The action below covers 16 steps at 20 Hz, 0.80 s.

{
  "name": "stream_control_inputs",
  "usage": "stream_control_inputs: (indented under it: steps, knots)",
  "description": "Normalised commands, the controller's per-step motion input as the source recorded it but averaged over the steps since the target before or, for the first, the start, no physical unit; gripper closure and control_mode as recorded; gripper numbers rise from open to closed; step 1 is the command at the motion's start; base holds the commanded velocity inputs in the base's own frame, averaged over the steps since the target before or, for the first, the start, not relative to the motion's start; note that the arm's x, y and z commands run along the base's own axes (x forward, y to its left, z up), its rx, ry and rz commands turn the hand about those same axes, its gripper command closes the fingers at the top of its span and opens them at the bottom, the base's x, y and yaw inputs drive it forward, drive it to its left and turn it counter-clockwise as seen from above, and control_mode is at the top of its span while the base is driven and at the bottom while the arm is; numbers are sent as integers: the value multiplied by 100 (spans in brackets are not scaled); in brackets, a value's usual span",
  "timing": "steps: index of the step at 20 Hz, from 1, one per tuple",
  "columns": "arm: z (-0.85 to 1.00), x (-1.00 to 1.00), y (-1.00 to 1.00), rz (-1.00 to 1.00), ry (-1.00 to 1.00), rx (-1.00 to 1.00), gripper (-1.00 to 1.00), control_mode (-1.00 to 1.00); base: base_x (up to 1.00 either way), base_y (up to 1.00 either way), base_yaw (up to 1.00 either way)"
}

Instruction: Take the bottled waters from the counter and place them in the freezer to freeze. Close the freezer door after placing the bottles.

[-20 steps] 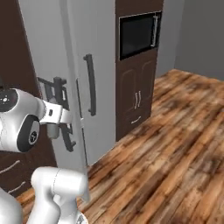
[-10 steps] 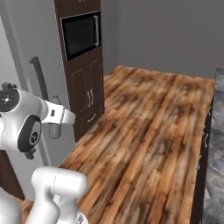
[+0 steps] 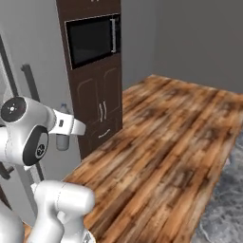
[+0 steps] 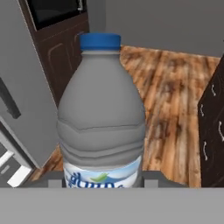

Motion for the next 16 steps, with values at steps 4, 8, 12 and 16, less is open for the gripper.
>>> stream_control_inputs:
  steps: [4,8,12,16]
  knots:
    - [0,0,0,0,0,0,100,100,80,-30,42]
    - [0,0,0,0,0,0,100,100,98,-30,38]
    - [0,0,0,0,0,0,100,100,81,-63,49]
    - [0,0,0,0,0,0,100,100,23,-70,69]
